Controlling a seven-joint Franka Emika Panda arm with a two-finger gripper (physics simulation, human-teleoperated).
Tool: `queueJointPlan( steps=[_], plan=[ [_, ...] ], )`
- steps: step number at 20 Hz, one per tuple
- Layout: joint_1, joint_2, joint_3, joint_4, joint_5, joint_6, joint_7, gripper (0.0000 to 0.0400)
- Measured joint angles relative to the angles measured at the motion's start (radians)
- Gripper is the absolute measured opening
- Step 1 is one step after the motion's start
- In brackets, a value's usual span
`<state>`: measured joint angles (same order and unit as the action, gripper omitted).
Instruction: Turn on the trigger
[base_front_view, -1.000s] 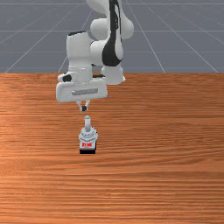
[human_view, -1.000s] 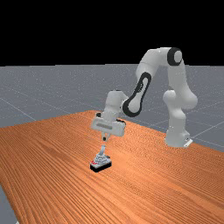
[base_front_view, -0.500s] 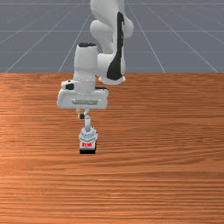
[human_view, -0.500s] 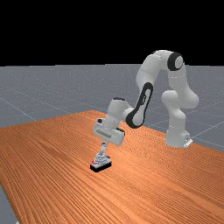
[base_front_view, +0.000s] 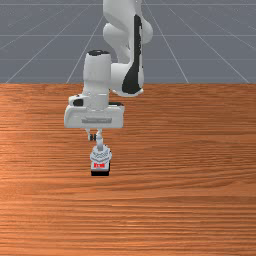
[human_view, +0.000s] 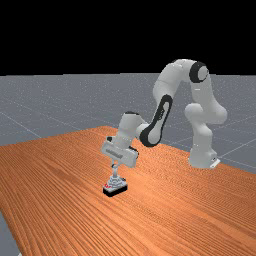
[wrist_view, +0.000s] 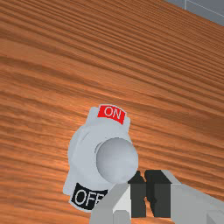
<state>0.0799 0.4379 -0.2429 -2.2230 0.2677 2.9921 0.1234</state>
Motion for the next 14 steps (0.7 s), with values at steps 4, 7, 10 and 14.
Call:
queueJointPlan(
  steps=[4,7,10,14],
  plan=[
    [-0.138,0.053,0.122,0.137,0.052,-0.082,-0.096,0.0000],
    [-0.184,0.076,0.181,0.153,0.088,-0.005,-0.113,0.0000],
    [-0.212,0.051,0.210,0.105,0.104,0.030,-0.137,0.0000],
    [-0.135,0.022,0.118,0.067,0.065,-0.016,-0.088,0.0000]
  ],
)
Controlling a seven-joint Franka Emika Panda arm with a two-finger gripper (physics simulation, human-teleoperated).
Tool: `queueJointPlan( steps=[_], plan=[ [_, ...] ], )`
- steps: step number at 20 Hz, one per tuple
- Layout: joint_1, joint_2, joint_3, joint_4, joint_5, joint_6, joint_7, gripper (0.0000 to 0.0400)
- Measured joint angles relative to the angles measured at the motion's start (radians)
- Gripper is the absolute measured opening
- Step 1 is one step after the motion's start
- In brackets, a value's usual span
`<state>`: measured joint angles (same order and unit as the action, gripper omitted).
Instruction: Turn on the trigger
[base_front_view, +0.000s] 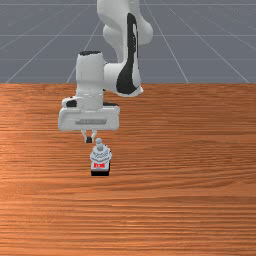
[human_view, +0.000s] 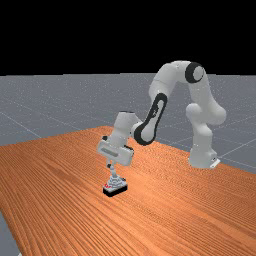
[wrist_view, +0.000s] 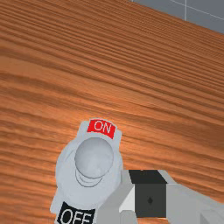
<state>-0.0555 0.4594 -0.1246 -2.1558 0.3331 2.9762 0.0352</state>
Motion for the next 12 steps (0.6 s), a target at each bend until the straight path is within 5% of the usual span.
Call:
queueJointPlan(
  steps=[4,6,9,11,12],
  plan=[
    [-0.001,-0.027,-0.003,-0.021,-0.003,-0.024,0.001,0.0000],
    [-0.061,-0.050,0.059,-0.025,0.015,-0.039,-0.107,0.0000],
    [-0.055,-0.059,0.070,-0.033,0.013,-0.035,-0.116,0.0000],
    [-0.001,-0.061,0.027,-0.042,-0.005,-0.022,-0.035,0.0000],
    [0.079,-0.057,-0.054,-0.049,-0.054,-0.007,0.052,0.0000]
  ],
)
